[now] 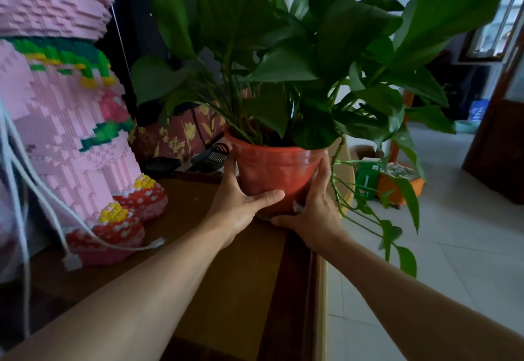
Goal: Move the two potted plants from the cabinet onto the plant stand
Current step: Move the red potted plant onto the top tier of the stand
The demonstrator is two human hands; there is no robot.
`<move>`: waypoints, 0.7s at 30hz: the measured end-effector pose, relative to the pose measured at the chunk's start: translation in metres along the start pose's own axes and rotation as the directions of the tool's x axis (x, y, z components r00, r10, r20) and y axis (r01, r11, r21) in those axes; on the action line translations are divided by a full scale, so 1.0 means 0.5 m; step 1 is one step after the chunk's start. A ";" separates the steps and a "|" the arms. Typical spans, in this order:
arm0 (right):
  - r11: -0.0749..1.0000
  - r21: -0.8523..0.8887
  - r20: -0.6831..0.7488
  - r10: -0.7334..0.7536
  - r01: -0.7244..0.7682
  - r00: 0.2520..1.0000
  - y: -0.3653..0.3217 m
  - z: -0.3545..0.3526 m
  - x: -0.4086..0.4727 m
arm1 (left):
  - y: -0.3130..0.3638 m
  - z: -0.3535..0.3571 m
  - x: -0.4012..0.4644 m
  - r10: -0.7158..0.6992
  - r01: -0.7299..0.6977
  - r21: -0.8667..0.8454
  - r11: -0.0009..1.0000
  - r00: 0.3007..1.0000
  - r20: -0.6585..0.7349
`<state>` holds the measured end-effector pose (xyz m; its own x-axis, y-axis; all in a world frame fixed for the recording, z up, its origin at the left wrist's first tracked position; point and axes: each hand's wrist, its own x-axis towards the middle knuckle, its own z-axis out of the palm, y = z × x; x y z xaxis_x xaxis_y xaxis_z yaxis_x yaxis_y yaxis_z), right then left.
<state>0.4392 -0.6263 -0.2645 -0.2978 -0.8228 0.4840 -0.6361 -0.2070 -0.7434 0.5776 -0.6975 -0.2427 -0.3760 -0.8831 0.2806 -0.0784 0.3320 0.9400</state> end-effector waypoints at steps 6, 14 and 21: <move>0.997 0.015 0.006 -0.070 0.070 0.998 -0.082 -0.045 -0.014 | 0.080 -0.022 -0.034 0.010 -0.009 0.045 0.999 1.000 -0.010; 0.998 0.031 -0.046 -0.056 0.057 0.997 -0.281 -0.151 -0.042 | 0.298 -0.073 -0.115 0.042 -0.043 0.048 0.998 0.999 0.010; 0.998 -0.062 -0.077 0.001 -0.005 0.997 -0.502 -0.261 -0.103 | 0.503 -0.121 -0.220 0.073 -0.075 0.036 0.997 0.997 0.039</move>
<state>0.5212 -0.4627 -0.0429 -0.3524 -0.7795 0.5178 -0.6773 -0.1694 -0.7160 0.6551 -0.5367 -0.0254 -0.4164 -0.8429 0.3408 -0.0833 0.4086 0.9089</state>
